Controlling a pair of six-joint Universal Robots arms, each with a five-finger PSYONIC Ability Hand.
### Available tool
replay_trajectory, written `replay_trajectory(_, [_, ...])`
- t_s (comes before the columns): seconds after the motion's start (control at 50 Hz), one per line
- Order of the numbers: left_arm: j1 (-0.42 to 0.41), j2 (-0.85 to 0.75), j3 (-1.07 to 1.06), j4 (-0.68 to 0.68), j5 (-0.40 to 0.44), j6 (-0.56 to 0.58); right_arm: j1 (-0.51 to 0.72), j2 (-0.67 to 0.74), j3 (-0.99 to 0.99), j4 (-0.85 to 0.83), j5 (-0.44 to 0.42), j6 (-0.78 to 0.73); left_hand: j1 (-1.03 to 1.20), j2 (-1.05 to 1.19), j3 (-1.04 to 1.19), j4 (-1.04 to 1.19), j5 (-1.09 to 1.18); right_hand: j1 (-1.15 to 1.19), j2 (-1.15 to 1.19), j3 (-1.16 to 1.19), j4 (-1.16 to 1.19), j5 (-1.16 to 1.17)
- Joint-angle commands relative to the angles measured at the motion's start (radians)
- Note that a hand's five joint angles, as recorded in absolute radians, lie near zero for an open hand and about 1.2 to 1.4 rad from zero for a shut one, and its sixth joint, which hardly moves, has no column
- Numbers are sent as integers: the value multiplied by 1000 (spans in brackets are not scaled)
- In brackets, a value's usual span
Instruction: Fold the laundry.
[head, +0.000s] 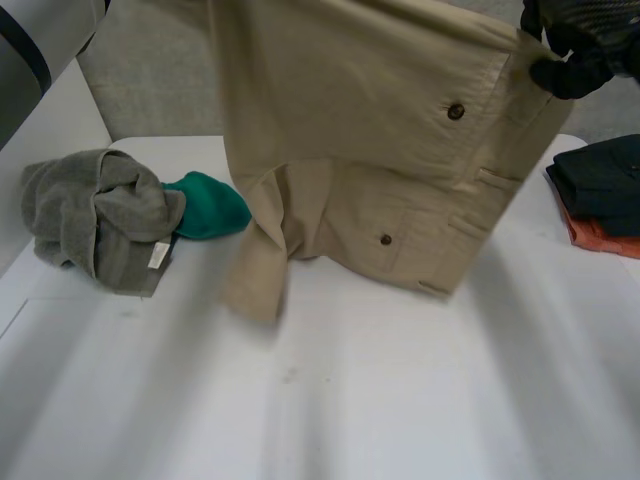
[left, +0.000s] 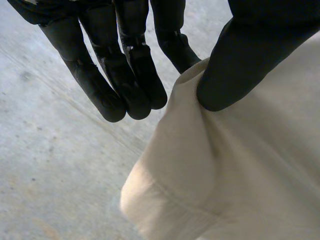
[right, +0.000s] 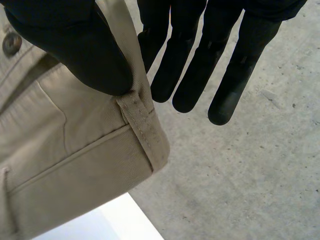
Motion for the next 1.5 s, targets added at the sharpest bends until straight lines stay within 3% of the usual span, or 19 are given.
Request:
replay_trajectory(0.02, [23, -123, 3, -56, 71, -15, 34, 49, -15, 33, -11, 2, 222, 203, 211, 202, 234, 282, 223, 211, 203, 205])
replay_trajectory(0.18, [45, -444, 190, 88, 50, -17, 106, 268, -81, -47, 111, 16, 222, 203, 211, 202, 234, 282, 223, 211, 203, 205])
replay_trajectory(0.26, [66, -611, 450, 266, -12, -12, 141, 392, -198, -234, 202, 11, 222, 203, 211, 202, 234, 282, 223, 211, 203, 205])
replay_trajectory(0.28, [78, -661, 557, 358, -30, -10, 150, 428, -257, -345, 241, 13, 222, 203, 211, 202, 234, 282, 223, 211, 203, 205])
replay_trajectory(0.36, [94, -689, 763, 536, -56, -26, 166, 442, -342, -641, 311, 17, 222, 203, 211, 202, 234, 282, 223, 211, 203, 205])
replay_trajectory(0.42, [92, -668, 774, 562, -67, -44, 175, 422, -333, -778, 328, 23, 222, 203, 211, 202, 234, 282, 223, 211, 203, 205])
replay_trajectory(0.5, [95, -588, 649, 566, -64, -87, 198, 377, -270, -855, 309, 29, 222, 203, 211, 202, 234, 282, 223, 211, 203, 205])
replay_trajectory(0.62, [100, -440, 266, 595, -56, -101, 215, 360, -167, -834, 207, 33, 222, 203, 211, 202, 234, 282, 223, 211, 203, 205])
replay_trajectory(0.76, [85, -311, -185, 621, -59, -96, 206, 373, -5, -678, 128, 26, 222, 203, 211, 202, 234, 282, 223, 211, 203, 205])
replay_trajectory(0.9, [46, -323, -492, 604, -55, -83, 173, 428, 242, -560, 115, -1, 222, 203, 211, 202, 234, 282, 223, 211, 203, 205])
replay_trajectory(1.04, [31, -381, -568, 503, -62, -53, 127, 453, 400, -504, 113, -81, 190, 171, 179, 170, 203, 282, 223, 211, 203, 205])
replay_trajectory(1.12, [40, -404, -563, 432, -62, -47, 110, 427, 466, -480, 107, -101, -358, -377, -369, -378, -345, 282, 223, 211, 203, 205])
replay_trajectory(1.14, [51, -406, -560, 417, -65, -46, 101, 405, 488, -477, 102, -99, -589, -608, -600, -609, -576, 282, 223, 211, 203, 205])
replay_trajectory(1.22, [89, -400, -562, 411, -61, -52, 94, 358, 520, -470, 95, -84, -790, -809, -801, -811, -778, 282, 223, 211, 203, 205])
replay_trajectory(1.36, [147, -395, -583, 397, -39, -75, 83, 345, 523, -466, 102, -40, -823, -842, -834, -843, -811, 282, 223, 211, 203, 205])
replay_trajectory(1.5, [167, -393, -600, 297, -4, -165, 81, 362, 508, -446, 111, -7, -753, -771, -764, -773, -740, 282, 223, 211, 203, 205])
